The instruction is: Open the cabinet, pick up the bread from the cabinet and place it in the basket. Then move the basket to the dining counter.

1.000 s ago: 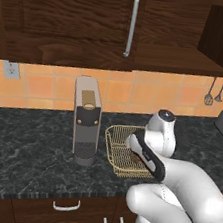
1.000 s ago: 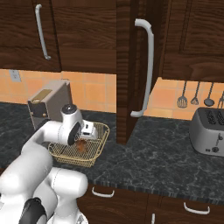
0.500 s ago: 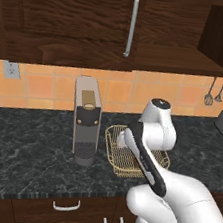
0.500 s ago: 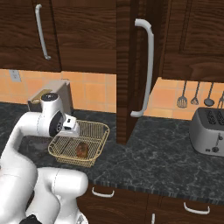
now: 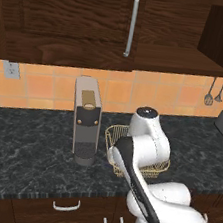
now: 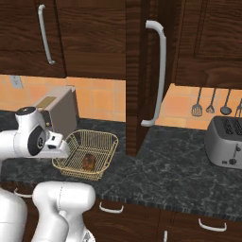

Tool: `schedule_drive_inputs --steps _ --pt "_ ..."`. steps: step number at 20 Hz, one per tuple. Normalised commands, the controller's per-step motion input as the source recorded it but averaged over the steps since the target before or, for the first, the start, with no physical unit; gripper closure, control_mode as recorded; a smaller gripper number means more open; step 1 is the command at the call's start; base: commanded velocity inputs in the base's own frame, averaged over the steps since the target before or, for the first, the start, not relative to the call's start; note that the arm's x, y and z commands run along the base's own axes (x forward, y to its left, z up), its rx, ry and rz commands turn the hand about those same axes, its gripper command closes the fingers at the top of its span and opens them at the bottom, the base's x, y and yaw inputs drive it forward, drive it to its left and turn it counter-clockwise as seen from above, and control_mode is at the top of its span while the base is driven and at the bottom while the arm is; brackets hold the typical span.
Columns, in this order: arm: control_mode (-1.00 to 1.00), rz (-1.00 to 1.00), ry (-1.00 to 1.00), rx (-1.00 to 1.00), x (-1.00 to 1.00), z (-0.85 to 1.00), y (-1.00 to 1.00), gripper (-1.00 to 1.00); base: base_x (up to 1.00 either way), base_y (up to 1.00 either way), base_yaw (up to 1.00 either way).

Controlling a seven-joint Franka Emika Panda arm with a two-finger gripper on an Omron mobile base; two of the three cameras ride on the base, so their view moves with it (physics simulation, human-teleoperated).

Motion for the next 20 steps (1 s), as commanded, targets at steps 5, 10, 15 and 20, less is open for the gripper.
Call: schedule_drive_inputs --steps 5,10,15,20 --pt "-1.00 0.05 0.05 -0.12 0.61 -0.26 0.03 -1.00 0.00 0.00 0.00" --pt "-1.00 0.05 0.13 -0.06 0.50 -0.22 0.13 -1.00 0.00 0.00 0.00" --pt "-1.00 0.05 0.06 -0.08 -0.01 -0.18 0.47 -1.00 0.00 0.00 0.00" --pt "-1.00 0.00 0.06 -0.13 0.40 -0.64 0.02 -1.00 0.00 0.00 0.00"
